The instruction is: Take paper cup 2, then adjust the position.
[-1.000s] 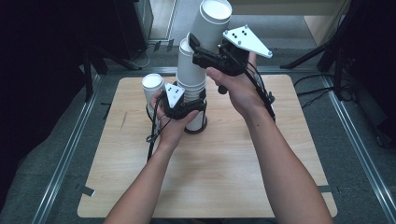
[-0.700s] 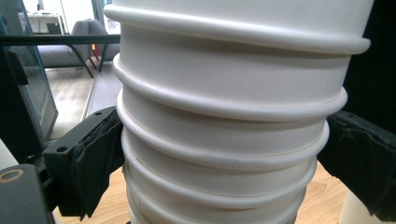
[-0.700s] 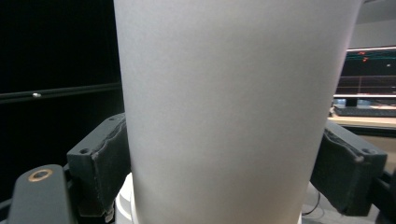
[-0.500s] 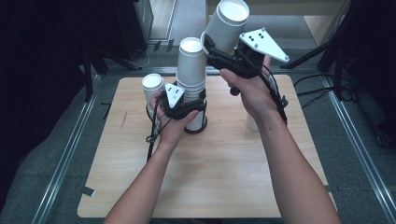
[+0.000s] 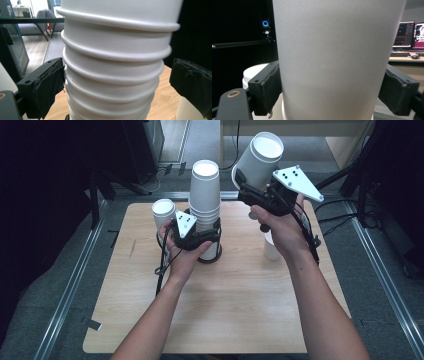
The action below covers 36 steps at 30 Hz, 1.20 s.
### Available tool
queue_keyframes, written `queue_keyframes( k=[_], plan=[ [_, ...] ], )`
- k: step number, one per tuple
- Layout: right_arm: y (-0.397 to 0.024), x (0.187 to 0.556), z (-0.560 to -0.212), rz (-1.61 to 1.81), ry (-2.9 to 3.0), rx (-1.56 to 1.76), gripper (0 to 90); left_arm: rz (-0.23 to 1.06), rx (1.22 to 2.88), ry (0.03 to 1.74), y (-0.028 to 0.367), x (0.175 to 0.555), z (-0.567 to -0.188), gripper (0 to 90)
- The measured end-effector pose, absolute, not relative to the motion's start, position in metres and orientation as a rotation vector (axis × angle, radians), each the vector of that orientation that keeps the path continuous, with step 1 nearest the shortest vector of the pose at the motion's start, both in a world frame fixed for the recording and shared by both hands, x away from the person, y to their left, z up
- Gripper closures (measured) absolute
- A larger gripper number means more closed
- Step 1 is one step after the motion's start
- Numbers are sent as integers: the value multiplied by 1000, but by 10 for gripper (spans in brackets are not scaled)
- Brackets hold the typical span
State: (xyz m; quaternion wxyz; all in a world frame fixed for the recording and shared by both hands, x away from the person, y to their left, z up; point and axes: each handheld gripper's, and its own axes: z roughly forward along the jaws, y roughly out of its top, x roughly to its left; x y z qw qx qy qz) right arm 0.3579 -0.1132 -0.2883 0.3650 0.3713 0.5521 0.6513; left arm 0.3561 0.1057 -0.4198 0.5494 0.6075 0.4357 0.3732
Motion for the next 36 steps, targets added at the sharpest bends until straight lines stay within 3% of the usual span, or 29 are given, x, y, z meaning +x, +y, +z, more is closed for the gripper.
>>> queue_keyframes(
  k=[12,36],
  plan=[
    [-124,340,-319,1630,1424,968,142,842,1470,988,107,322,-424,0],
    [-158,284,-417,1490,1491,1038,140,774,1539,968,126,248,-443,0]
  ],
)
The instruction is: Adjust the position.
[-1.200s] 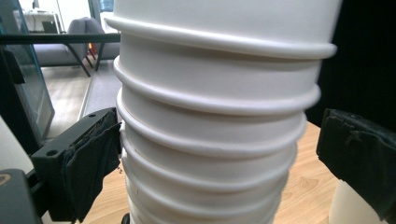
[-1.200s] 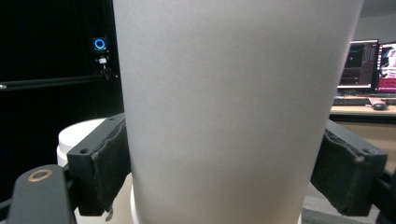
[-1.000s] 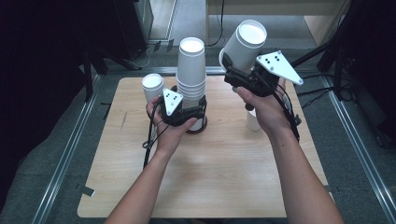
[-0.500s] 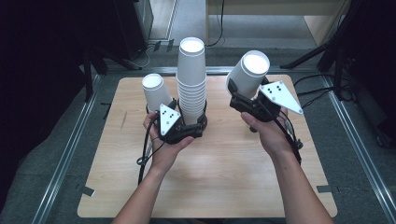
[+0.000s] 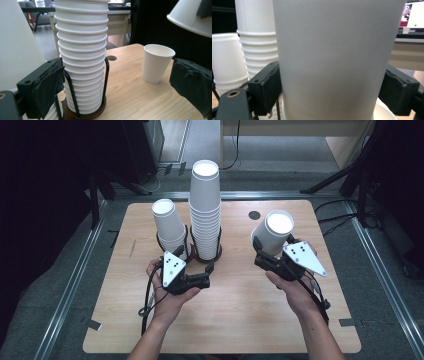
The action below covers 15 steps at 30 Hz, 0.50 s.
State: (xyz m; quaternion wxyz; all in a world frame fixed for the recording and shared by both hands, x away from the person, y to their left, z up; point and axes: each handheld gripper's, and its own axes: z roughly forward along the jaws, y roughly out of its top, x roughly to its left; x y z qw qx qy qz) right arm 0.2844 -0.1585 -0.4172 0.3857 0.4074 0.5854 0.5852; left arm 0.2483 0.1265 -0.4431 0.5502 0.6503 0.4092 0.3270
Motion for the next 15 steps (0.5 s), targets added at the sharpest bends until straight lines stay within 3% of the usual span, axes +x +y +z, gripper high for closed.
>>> queue_keyframes(
  k=[7,15],
  plan=[
    [-164,270,-433,1405,1521,1010,140,764,1540,964,135,236,-443,0],
    [-155,261,-452,1299,1576,939,140,660,1587,930,132,231,-452,0]
  ],
)
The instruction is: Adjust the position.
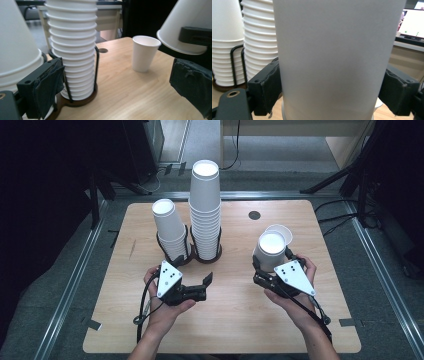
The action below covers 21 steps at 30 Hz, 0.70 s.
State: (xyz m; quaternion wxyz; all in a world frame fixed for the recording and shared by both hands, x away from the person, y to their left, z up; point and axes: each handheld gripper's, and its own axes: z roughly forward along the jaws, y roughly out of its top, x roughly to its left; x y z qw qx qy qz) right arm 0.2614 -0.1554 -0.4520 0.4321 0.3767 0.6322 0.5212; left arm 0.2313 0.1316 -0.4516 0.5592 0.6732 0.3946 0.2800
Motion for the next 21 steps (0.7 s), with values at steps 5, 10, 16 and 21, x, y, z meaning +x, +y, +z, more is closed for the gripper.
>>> queue_keyframes(
  k=[5,10,16,21],
  plan=[
    [-146,257,-466,1229,1605,877,140,590,1604,910,128,232,-454,0],
    [-140,254,-475,1193,1632,828,140,563,1610,886,123,230,-453,0],
    [-136,251,-483,1168,1652,770,139,524,1637,834,113,227,-450,0],
    [-133,249,-489,1139,1665,697,140,497,1649,808,106,226,-451,0]
  ],
)
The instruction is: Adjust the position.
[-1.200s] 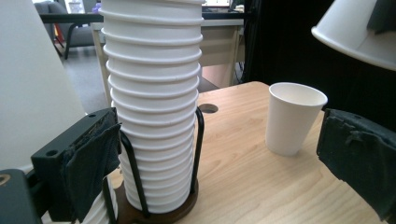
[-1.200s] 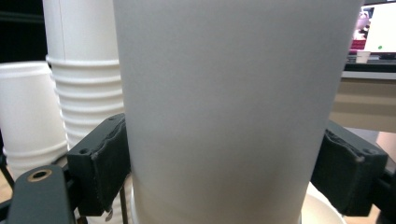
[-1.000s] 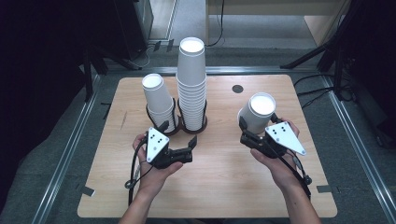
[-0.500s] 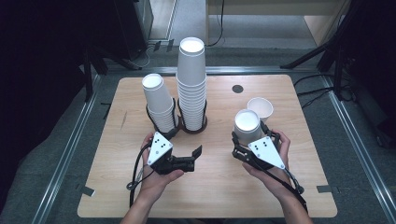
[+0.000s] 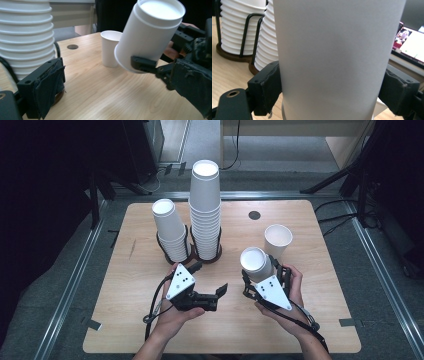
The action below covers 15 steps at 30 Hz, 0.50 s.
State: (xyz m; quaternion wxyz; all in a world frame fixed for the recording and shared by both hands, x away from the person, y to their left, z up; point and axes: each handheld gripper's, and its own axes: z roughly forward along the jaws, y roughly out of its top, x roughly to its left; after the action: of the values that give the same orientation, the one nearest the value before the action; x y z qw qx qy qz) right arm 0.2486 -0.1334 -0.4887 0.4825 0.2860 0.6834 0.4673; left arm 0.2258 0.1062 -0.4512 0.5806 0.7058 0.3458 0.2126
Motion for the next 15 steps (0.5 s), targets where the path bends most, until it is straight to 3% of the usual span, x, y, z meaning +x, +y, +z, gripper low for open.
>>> queue_keyframes(
  k=[15],
  plan=[
    [-118,237,-496,1148,1711,540,139,459,1697,758,97,222,-453,2]
  ],
)
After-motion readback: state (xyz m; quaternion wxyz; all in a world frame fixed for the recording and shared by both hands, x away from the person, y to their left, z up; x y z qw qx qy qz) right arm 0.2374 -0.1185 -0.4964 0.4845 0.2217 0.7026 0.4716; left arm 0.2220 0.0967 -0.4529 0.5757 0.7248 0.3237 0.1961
